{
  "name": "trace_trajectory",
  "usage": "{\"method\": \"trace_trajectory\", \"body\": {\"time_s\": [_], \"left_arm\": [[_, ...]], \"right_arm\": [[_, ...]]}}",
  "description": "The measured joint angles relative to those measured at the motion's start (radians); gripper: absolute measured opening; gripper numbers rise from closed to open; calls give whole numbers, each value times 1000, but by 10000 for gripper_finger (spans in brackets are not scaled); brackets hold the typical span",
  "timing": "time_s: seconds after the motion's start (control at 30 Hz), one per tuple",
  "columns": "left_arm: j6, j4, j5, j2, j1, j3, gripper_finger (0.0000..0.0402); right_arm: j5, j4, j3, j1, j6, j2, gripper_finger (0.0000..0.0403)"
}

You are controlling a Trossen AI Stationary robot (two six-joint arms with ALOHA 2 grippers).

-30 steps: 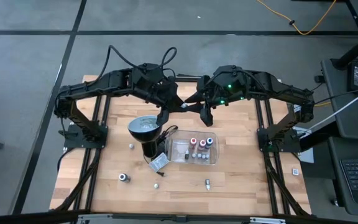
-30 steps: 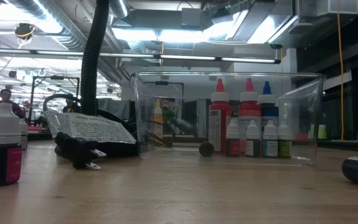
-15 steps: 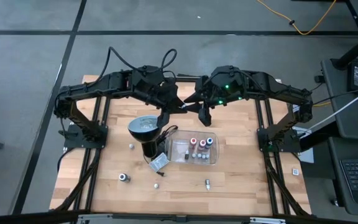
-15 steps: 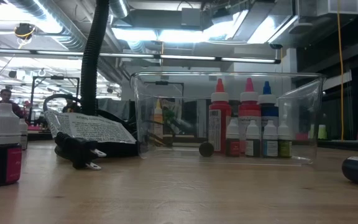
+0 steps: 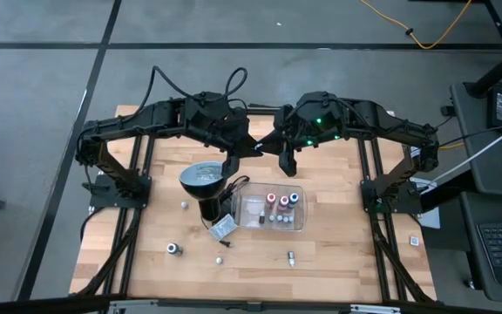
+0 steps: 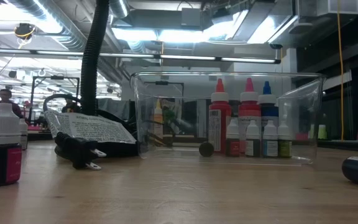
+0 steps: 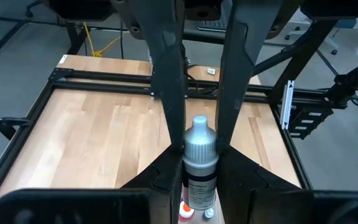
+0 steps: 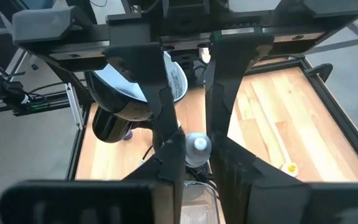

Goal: Pick & Place food coloring
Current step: Put the small black food coloring bottle into the transparent bin

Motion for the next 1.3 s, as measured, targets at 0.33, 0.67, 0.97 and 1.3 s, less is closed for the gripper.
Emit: {"method": "trace_trajectory", "body": {"time_s": [0.33,0.67,0.97,1.3], "left_arm": [[0,0,-11,0,0,0,73],[-4,12,2,-6,8,0,133],[-27,5,29,-27,63,1,230],[-68,97,57,-98,207,2,259]], "right_arm": [[0,0,0,0,-14,-1,53],[-4,-14,-2,0,-6,-17,49],[-7,-101,-2,3,21,-51,49],[85,-282,-10,76,51,-15,50]]}}
